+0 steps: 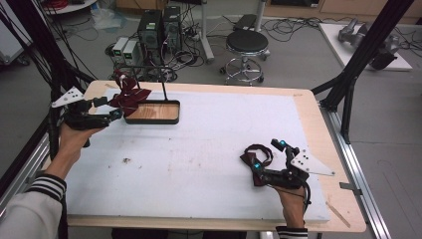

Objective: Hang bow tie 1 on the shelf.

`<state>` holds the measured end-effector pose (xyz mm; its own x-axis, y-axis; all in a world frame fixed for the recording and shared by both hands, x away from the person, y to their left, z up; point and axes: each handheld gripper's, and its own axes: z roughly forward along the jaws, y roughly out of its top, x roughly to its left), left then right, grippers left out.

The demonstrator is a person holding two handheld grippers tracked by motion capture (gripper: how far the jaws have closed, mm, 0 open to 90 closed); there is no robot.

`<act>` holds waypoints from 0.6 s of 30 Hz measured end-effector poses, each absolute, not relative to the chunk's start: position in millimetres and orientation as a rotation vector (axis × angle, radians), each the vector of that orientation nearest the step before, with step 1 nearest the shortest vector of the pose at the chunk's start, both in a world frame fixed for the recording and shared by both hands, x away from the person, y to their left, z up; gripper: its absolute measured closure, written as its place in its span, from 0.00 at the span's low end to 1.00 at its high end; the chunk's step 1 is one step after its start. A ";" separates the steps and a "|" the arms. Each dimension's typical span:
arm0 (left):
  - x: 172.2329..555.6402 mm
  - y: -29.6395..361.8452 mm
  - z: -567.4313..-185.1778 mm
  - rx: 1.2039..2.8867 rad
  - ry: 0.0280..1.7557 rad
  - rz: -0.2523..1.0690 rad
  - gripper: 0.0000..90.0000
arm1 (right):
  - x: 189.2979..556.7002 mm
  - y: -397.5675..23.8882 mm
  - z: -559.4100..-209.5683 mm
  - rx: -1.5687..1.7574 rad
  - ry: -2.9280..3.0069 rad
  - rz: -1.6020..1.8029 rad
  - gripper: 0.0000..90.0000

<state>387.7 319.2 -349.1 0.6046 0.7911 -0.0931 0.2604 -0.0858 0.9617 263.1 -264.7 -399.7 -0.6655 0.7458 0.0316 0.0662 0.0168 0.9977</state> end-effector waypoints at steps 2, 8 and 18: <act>375.6 315.1 -348.5 1.643 0.823 0.528 0.17 | 263.1 -264.3 -398.9 0.826 1.766 1.711 0.12; 361.5 311.2 -345.4 1.614 0.727 0.487 0.17 | 262.7 -263.9 -397.5 0.823 1.771 1.724 0.12; 342.5 300.7 -352.2 1.622 0.624 0.456 0.17 | 262.6 -258.1 -391.2 0.790 1.777 1.724 0.12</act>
<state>342.5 300.7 -352.2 0.7735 0.6311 -0.0576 0.1360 -0.0765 0.9878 262.6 -258.1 -391.2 -0.6848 0.7284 0.0213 0.0434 0.0116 0.9990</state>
